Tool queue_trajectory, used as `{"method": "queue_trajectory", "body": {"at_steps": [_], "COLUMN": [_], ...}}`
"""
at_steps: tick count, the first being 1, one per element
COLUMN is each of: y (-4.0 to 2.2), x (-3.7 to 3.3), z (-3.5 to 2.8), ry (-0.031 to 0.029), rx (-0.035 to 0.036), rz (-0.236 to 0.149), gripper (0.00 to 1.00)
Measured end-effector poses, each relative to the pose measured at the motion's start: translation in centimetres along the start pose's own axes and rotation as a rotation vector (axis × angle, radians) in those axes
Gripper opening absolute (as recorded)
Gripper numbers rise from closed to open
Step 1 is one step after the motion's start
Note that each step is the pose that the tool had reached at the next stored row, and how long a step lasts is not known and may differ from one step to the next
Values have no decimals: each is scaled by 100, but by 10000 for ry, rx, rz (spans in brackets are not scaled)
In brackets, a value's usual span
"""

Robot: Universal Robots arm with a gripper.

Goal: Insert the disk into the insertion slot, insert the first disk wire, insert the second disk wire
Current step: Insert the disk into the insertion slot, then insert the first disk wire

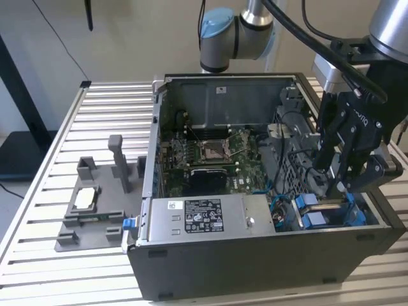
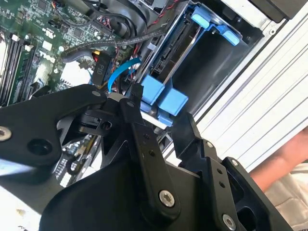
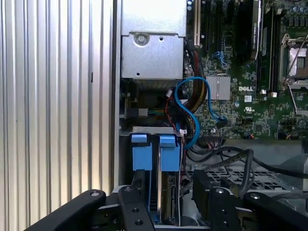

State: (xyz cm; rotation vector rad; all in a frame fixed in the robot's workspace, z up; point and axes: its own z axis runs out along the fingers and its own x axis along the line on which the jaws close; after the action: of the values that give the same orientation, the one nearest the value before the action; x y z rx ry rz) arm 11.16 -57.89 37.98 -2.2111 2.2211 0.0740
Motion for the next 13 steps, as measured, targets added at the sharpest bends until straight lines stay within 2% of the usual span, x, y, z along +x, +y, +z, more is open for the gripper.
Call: {"method": "queue_trajectory", "body": {"at_steps": [5, 8, 13], "y": [4, 5, 1], "x": [-29, -79, -225], "z": [-133, -143, -138], "ry": [5, 3, 5], "rx": [0, 1, 1], "rz": [0, 0, 1], "gripper": [53, 53, 53]}}
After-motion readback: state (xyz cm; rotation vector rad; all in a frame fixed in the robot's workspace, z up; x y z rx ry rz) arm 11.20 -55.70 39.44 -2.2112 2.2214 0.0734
